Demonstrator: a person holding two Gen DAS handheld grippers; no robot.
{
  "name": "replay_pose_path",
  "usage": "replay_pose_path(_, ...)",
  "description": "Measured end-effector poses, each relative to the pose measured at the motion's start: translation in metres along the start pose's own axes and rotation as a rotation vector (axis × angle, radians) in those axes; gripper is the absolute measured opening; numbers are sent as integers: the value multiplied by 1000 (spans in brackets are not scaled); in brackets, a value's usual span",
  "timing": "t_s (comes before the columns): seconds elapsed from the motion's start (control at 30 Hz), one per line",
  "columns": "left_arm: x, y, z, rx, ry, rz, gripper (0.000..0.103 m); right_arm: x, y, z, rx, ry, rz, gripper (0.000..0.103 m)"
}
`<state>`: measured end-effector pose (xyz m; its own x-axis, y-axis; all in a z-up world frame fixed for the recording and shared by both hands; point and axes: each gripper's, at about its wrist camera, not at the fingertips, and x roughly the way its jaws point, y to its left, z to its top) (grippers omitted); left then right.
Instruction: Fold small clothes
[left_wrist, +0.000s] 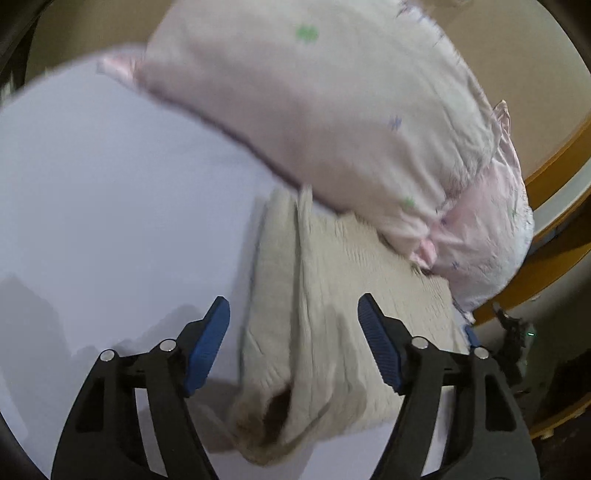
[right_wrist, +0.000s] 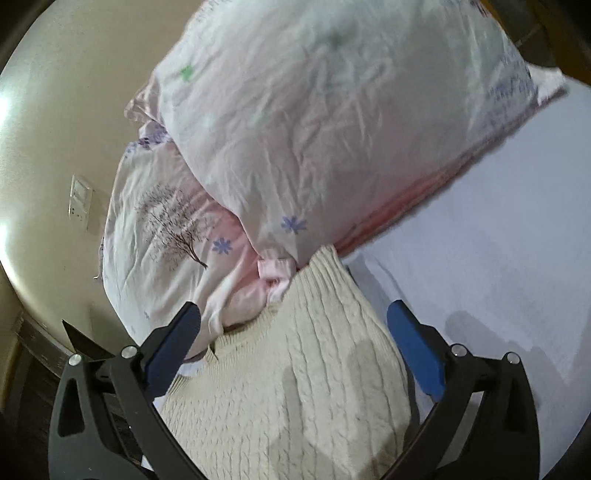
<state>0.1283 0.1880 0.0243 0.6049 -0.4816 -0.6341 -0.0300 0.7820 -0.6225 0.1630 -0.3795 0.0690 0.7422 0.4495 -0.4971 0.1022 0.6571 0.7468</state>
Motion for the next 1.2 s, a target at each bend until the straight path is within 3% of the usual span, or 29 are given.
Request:
replay_pose_path(0.07,11,0,-11,-25,33,-13,72,-8,-9,-3,22,16,18,101)
replay_pose_path(0.2,13,-10,-27,-29,-54,47,67,-16,-15,-3,36,19,55,101)
replay_pose_path(0.23,14,-10,-29,-57,-52,50,52,-17,-17,-2,42,22,65,101)
replay_pose_path(0.27,16,-9,-29,-82,-38,43,46,-18,-18,-2,51,25,80,101)
replay_pose_path(0.3,16,-8,-29,-119,-32,6,34,-18,-19,-1,60,28,91,101)
replay_pose_path(0.4,7,-30,-24,-108,-38,-95,24,-22,-20,4,79,26,129,101)
replay_pose_path(0.57,14,-133,-16,50,-49,-339,24,-39,-17,14,56,-18,165,101)
replay_pose_path(0.6,30,-169,-17,95,-21,-419,24,-43,-18,17,44,-30,158,101)
replay_pose_path(0.67,62,-212,-24,143,36,-494,25,-48,-21,21,27,-43,137,101)
replay_pose_path(0.73,114,-258,-39,156,167,-569,33,-53,-29,27,10,-42,102,101)
replay_pose_path(0.83,159,-286,-54,169,318,-552,37,-57,-50,35,47,-11,85,101)
replay_pose_path(0.87,163,-286,-56,163,335,-556,37,-58,-57,37,77,6,96,101)
replay_pose_path(0.93,150,-271,-51,132,280,-628,40,-56,-66,40,120,57,129,101)
replay_pose_path(0.97,142,-264,-46,126,244,-632,42,-54,-67,40,128,80,143,101)
replay_pose_path(1.03,115,-241,-34,119,135,-595,63,-44,-65,38,126,165,156,101)
replay_pose_path(1.1,90,-221,-29,158,34,-468,65,-30,-59,31,108,261,135,101)
replay_pose_path(1.2,85,-197,-33,195,33,-278,65,-21,-53,20,82,337,72,101)
